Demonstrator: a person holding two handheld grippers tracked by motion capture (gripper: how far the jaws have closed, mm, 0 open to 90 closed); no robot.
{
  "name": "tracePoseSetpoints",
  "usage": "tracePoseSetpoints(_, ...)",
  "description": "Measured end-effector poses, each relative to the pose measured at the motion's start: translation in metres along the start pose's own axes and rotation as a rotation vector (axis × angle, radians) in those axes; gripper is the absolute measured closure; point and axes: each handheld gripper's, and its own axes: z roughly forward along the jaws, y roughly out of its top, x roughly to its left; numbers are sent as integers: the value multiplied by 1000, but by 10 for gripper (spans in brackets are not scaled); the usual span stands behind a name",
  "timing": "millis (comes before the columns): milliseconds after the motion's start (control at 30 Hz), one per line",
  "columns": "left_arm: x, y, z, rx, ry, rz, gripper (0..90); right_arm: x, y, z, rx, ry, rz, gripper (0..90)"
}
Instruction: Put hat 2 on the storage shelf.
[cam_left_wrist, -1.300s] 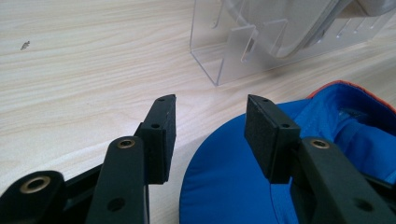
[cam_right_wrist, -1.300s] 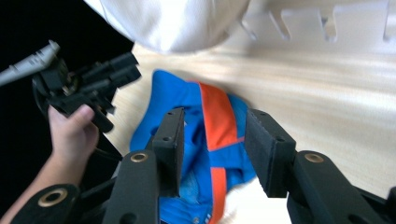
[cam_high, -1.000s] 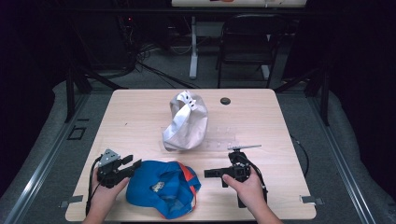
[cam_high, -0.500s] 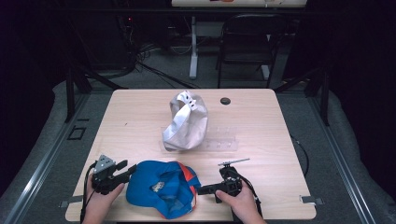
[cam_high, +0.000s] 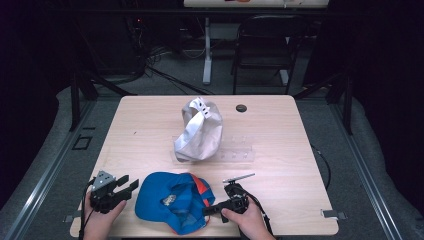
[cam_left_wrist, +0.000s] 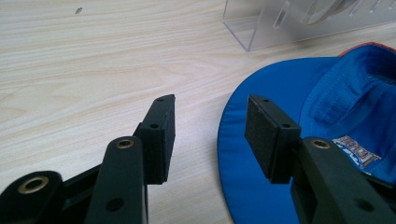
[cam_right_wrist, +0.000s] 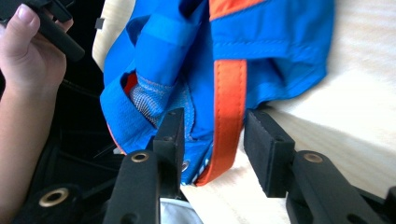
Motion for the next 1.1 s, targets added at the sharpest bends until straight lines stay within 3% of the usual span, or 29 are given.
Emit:
tracePoseSetpoints(167, 1, 0, 0, -3, 2, -3, 534, -3, -1, 3, 12, 43, 26, 639)
tracePoseSetpoints(400, 1, 1, 2, -6, -3, -2, 535, -4, -2, -5, -22, 70, 76, 763)
tracePoseSetpoints(867, 0, 2, 2, -3, -5, 3, 535, -1, 1, -19, -85, 75, 114, 772)
tracePoseSetpoints(1100, -1, 6, 7, -7, -19, 9, 536, 0, 1, -33, -126, 81, 111, 773)
